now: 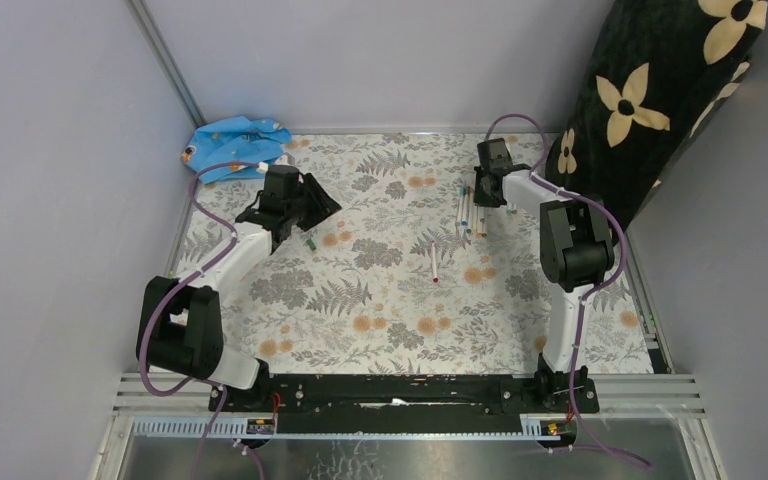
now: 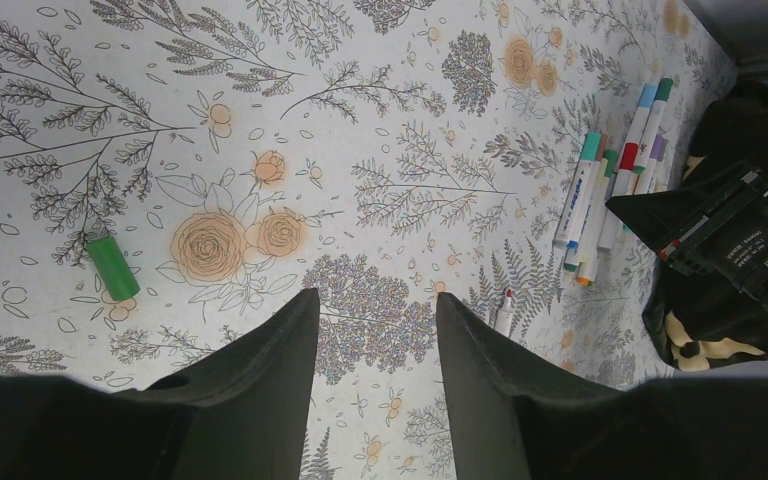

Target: Open the pen caps

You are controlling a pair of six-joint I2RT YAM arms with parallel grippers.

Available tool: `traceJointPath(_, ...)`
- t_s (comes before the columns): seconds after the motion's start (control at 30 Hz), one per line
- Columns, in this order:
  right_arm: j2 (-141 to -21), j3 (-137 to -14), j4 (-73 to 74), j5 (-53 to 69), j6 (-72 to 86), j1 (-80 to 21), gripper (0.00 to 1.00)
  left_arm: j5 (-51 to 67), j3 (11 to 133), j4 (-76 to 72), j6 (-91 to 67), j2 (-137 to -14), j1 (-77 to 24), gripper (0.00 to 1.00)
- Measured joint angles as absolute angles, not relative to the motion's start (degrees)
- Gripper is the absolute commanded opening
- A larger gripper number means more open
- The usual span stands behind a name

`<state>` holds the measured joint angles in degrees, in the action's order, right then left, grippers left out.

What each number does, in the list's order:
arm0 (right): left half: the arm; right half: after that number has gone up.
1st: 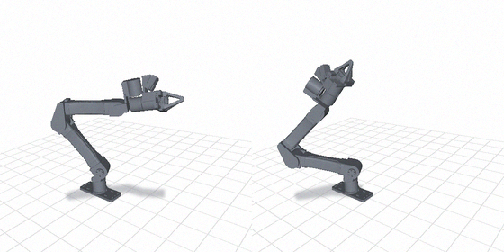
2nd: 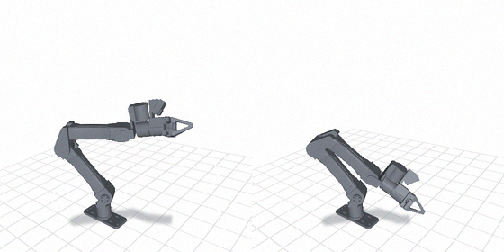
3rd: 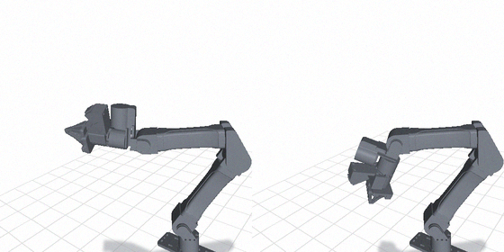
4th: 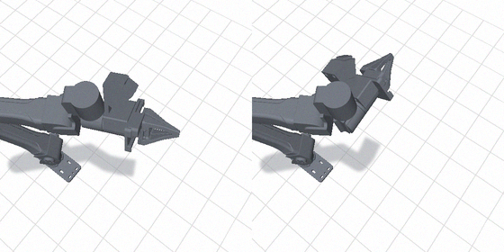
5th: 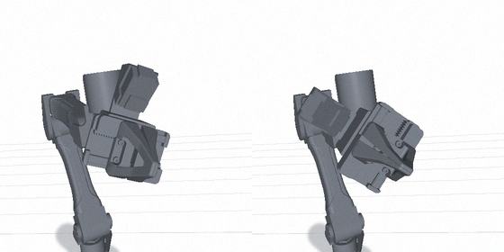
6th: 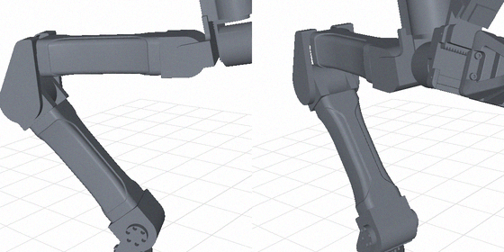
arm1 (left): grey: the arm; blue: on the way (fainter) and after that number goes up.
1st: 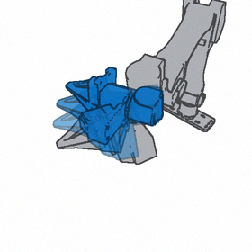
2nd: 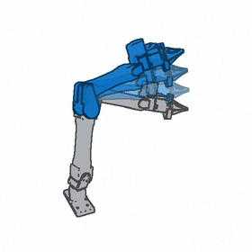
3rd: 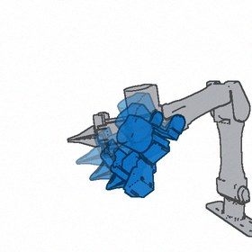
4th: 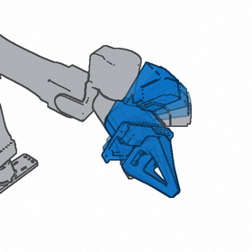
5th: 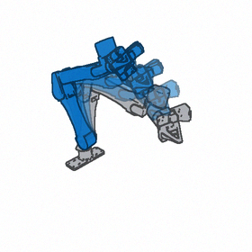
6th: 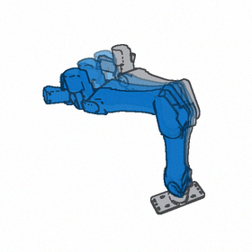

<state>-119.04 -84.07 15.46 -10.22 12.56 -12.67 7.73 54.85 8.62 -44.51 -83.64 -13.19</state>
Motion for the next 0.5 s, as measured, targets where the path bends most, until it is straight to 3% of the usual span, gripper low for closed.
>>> traceJointPath(0.5, -113.75, -79.99, 15.49, -9.26, 12.4, -12.64, 0.0, 7.77, 54.94, 9.06, -44.73, -80.95, -13.21, 0.59)
